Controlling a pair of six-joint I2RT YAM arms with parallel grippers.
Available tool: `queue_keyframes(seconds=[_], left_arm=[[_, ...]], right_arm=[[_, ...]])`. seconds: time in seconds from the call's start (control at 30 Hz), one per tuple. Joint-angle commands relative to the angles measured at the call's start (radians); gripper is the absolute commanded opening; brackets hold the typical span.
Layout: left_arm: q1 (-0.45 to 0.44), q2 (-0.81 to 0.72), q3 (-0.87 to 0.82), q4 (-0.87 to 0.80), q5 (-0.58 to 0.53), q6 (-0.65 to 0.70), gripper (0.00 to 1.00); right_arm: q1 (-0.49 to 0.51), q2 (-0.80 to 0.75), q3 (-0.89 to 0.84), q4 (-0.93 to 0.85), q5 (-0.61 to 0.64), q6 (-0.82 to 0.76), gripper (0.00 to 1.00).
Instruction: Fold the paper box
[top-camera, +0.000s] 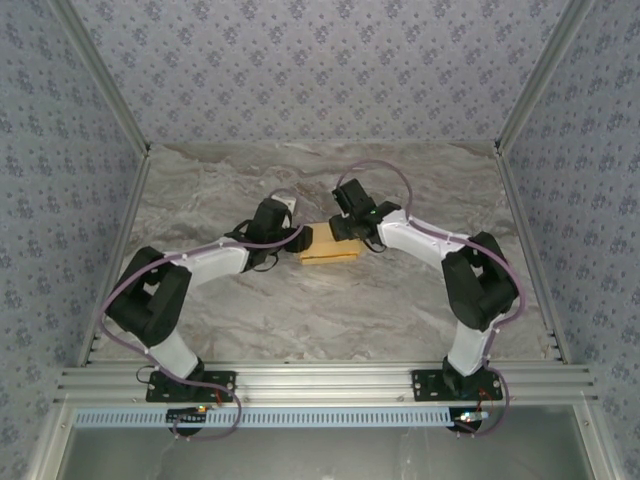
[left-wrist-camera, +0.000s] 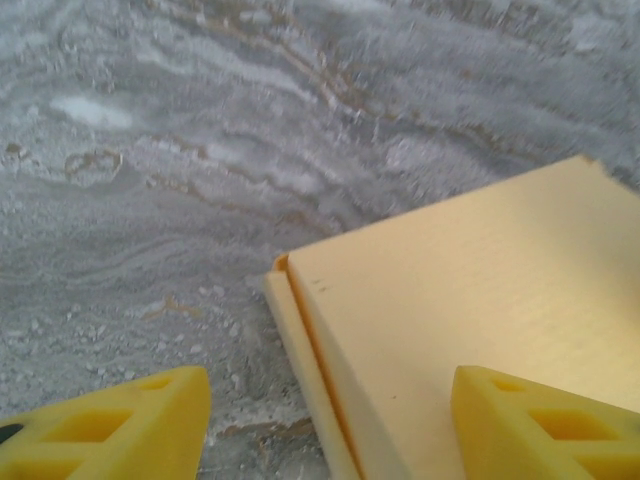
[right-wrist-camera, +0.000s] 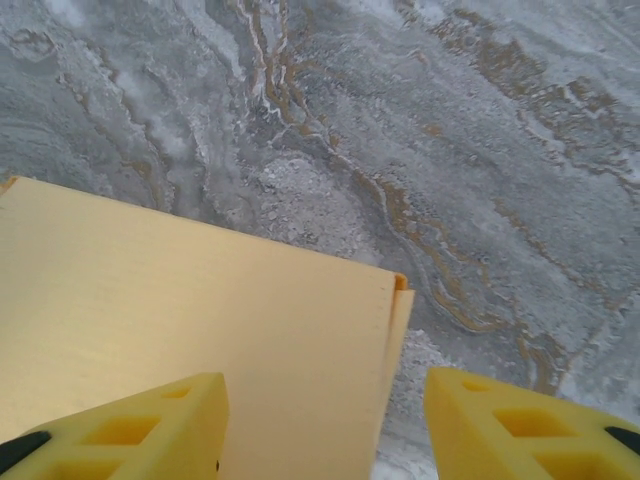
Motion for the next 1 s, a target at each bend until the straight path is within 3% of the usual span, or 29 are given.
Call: queue_keyframes(seconds=[0.0, 0.67, 0.97], left_arm=[[-0.004, 0.013, 0.023, -0.021, 0.016, 0.036, 0.65], [-0.021, 0.055, 0.030, -0.024, -0.004, 0.052, 0.65], [-0.010, -0.044, 0.062, -0.050, -0.013, 0.104, 0.68]], right_arm=[[-0.014, -0.063, -0.020, 0.005, -0.013, -0.002, 0.57], [-0.078, 0.037, -0.122, 0.026, -0.077, 0.038, 0.57], [-0.031, -0.138, -0.116, -0.022, -0.014, -0.004, 0.58]])
